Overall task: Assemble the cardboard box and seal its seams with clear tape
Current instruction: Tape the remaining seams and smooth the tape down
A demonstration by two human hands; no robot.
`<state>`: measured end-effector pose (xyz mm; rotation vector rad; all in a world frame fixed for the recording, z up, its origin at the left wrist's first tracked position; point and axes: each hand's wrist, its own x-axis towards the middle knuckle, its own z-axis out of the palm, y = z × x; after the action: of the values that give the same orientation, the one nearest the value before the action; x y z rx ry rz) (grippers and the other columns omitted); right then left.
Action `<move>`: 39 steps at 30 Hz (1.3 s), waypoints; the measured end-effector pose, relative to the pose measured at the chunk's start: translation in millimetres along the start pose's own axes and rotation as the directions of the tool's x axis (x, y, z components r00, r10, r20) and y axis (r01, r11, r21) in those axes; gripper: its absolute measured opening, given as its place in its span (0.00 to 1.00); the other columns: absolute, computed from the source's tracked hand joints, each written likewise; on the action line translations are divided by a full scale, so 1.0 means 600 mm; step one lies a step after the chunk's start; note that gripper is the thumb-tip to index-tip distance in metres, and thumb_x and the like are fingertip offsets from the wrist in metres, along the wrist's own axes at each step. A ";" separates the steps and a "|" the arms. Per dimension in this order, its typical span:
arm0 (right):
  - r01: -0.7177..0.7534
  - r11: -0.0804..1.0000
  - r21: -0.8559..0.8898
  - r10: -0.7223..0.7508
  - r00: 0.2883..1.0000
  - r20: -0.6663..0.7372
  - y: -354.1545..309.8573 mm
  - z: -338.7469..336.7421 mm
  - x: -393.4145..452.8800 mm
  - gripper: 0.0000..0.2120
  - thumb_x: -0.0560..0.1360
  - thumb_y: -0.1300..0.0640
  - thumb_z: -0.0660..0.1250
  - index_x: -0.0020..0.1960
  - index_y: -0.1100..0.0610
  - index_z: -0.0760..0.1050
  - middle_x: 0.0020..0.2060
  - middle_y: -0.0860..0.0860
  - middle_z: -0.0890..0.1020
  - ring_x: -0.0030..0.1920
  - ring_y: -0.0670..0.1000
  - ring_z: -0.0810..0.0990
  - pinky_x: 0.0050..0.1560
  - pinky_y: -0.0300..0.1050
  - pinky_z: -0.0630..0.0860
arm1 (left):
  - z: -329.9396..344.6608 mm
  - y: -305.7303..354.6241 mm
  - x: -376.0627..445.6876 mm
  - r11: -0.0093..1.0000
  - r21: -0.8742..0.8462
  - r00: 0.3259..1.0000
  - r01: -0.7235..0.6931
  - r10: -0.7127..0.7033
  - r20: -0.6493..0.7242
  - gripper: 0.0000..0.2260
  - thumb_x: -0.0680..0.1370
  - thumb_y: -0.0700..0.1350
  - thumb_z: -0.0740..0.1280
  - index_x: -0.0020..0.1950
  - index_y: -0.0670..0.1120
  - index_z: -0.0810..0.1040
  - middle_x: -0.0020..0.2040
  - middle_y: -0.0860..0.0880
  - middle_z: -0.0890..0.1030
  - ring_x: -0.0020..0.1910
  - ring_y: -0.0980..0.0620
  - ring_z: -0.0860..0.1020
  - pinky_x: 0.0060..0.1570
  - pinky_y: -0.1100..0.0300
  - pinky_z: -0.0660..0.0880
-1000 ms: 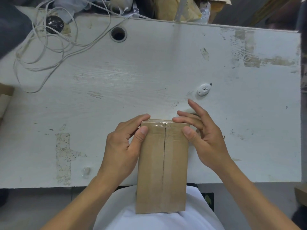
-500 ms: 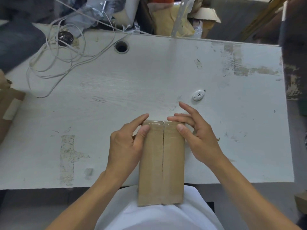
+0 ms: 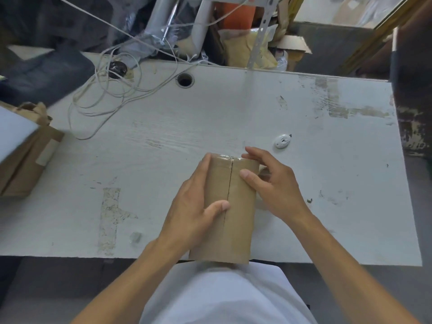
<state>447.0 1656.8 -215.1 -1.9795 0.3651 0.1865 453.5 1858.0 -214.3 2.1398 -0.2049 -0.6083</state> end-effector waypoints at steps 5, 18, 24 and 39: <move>0.076 0.976 -0.204 -0.076 0.997 0.007 -0.025 -0.024 0.058 0.29 0.73 0.52 0.74 0.71 0.46 0.69 0.59 0.43 0.79 0.56 0.38 0.75 0.55 0.29 0.70 | -0.059 0.026 0.113 0.995 0.043 0.980 -0.089 0.080 0.180 0.40 0.74 0.55 0.72 0.80 0.61 0.52 0.74 0.61 0.68 0.69 0.60 0.71 0.68 0.56 0.69; 0.096 0.963 -0.250 -0.085 0.995 0.055 -0.010 -0.050 0.086 0.34 0.75 0.45 0.70 0.76 0.37 0.56 0.64 0.40 0.70 0.64 0.44 0.68 0.65 0.44 0.66 | -0.009 -0.003 0.033 0.916 -0.390 0.888 0.095 -0.255 -0.383 0.32 0.80 0.44 0.69 0.80 0.51 0.58 0.66 0.60 0.70 0.49 0.83 0.70 0.45 0.81 0.69; 0.081 0.992 -0.095 -0.074 0.994 0.075 -0.003 -0.052 0.094 0.34 0.73 0.47 0.73 0.74 0.36 0.61 0.65 0.36 0.69 0.58 0.36 0.71 0.56 0.32 0.70 | -0.040 -0.033 0.069 0.923 -0.374 0.929 0.096 -0.218 -0.300 0.26 0.82 0.50 0.64 0.79 0.58 0.59 0.70 0.59 0.73 0.65 0.65 0.73 0.62 0.69 0.70; -0.217 0.907 0.361 0.150 0.967 0.204 0.022 -0.029 0.100 0.26 0.66 0.48 0.73 0.63 0.49 0.76 0.56 0.50 0.84 0.54 0.50 0.83 0.55 0.47 0.79 | -0.053 -0.040 0.078 0.887 -0.452 0.971 0.088 -0.179 -0.162 0.23 0.82 0.56 0.61 0.75 0.68 0.59 0.71 0.60 0.71 0.57 0.64 0.78 0.59 0.52 0.77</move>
<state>498.5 1625.5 -236.4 -1.5303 0.4404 0.3766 507.9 1878.5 -233.8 1.7602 0.1825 -0.4604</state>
